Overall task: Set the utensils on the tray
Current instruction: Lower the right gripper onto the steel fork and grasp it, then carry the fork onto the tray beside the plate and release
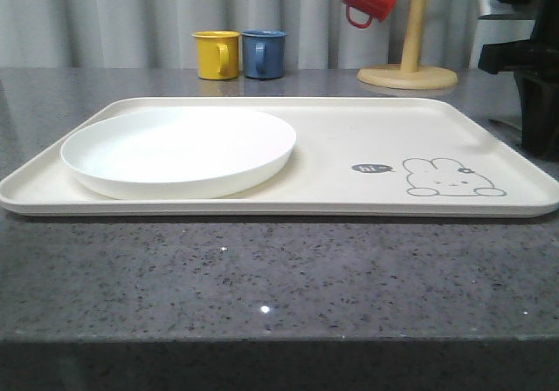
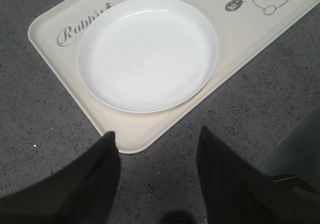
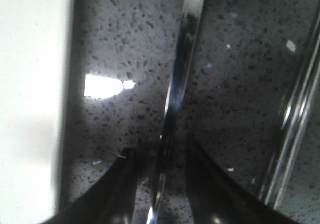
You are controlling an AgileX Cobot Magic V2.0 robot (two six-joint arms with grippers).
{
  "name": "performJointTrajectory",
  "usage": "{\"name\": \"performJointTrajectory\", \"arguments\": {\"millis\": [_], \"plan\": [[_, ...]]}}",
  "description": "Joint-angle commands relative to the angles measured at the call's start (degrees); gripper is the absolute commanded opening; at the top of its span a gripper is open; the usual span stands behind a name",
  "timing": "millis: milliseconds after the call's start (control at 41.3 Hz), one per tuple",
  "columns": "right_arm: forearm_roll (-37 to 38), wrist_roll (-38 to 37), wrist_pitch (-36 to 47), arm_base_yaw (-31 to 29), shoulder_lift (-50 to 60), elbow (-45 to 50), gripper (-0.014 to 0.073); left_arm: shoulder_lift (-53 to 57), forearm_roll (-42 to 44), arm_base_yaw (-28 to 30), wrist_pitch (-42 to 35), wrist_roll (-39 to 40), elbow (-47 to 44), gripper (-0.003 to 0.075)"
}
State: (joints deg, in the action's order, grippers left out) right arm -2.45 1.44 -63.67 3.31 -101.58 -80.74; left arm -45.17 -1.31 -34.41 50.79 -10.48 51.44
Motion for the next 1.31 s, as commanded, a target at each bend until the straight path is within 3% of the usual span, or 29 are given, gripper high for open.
{"name": "performJointTrajectory", "arguments": {"millis": [0, 194, 484, 702, 992, 1162, 1283], "plan": [[1.05, 0.18, -0.26, -0.07, 2.10, -1.74, 0.0183, 0.27, -0.31, -0.41, -4.05, 0.51, 1.40, 0.0349], [0.94, 0.16, -0.39, -0.07, 2.23, -1.77, 0.0026, 0.27, -0.31, -0.41, -4.05, 0.51, 1.40, 0.0349], [-1.73, 0.11, -2.26, 0.62, 7.54, -2.98, 0.0016, 0.27, -0.31, -0.41, -4.05, 0.51, 1.40, 0.0349], [-5.29, -1.44, -5.99, 8.61, 9.58, -7.57, 0.0016, 0.27, -0.31, -0.41, -4.05, 0.51, 1.40, 0.0349], [2.90, -18.60, -7.39, 23.17, 3.54, -14.22, 0.0016, 0.27, -0.31, -0.41, -4.05, 0.51, 1.40, 0.0349], [3.58, -31.38, -4.62, 26.21, 0.14, -15.29, 0.0016, 0.27, -0.31, -0.41, -4.05, 0.51, 1.40, 0.0349], [3.58, -35.67, -3.02, 26.69, -1.27, -15.29, 0.0016, 0.27, -0.31, -0.41, -4.05, 0.51, 1.40, 0.0349]]}}
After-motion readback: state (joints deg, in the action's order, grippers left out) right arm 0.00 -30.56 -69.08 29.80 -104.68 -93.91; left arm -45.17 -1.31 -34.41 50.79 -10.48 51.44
